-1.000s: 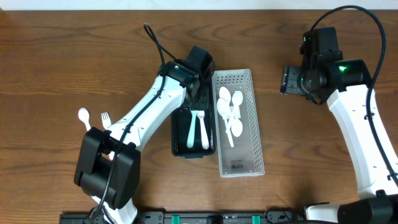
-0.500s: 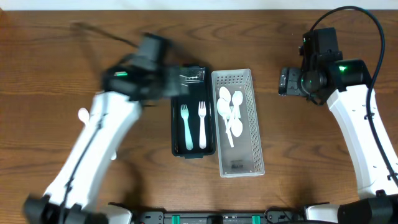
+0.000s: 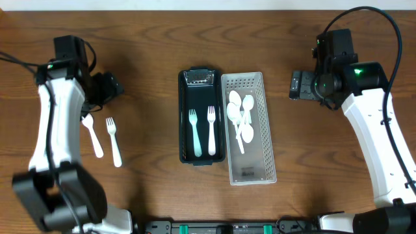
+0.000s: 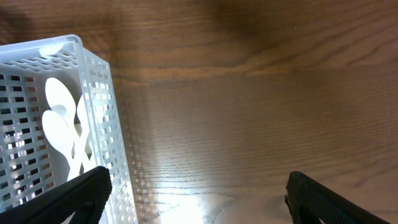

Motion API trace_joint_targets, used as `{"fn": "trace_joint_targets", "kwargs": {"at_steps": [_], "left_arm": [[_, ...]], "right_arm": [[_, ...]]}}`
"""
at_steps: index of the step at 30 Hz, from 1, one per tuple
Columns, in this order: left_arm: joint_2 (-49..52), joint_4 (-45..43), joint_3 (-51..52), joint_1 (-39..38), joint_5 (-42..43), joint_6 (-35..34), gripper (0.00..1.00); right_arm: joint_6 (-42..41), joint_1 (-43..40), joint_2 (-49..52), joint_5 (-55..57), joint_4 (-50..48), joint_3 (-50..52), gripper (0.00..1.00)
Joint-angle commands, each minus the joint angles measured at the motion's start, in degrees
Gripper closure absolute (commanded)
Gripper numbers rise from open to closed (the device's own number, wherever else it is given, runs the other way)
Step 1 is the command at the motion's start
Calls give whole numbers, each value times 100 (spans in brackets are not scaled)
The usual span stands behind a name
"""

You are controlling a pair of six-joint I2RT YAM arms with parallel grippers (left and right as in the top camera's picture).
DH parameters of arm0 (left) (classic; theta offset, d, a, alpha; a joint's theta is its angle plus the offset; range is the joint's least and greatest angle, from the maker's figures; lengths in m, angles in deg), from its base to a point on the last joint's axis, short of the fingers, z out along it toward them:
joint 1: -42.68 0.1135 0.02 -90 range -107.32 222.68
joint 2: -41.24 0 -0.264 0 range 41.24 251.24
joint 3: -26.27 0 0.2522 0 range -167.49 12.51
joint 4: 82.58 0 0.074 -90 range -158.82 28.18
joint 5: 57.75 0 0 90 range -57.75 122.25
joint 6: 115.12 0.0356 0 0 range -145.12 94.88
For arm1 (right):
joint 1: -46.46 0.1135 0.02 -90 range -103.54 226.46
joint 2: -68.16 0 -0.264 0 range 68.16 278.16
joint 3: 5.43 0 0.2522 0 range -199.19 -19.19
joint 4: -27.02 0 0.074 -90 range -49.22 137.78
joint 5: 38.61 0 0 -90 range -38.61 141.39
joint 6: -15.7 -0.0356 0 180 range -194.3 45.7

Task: Pack container
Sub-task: 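Move left gripper back to the white fork and grasp it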

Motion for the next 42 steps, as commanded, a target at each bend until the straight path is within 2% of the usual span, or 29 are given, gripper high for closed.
{"fn": "trace_joint_targets", "kwargs": {"at_steps": [1, 11, 27, 29, 38, 42], "left_arm": [[605, 7, 98, 114, -50, 107, 2], [1703, 164, 210, 232, -50, 382, 2], [1757, -81, 1346, 232, -26, 511, 0], [1757, -96, 1346, 229, -28, 634, 6], [1757, -96, 1346, 232, -26, 660, 45], [1757, -96, 1346, 232, -28, 660, 56]], "right_arm": [[31, -33, 15, 79, 4, 17, 6], [33, -33, 15, 81, 20, 17, 6], [31, -33, 15, 79, 7, 17, 7], [31, -31, 15, 79, 7, 17, 7], [33, -33, 15, 81, 20, 17, 7], [33, -33, 15, 81, 22, 17, 7]]}}
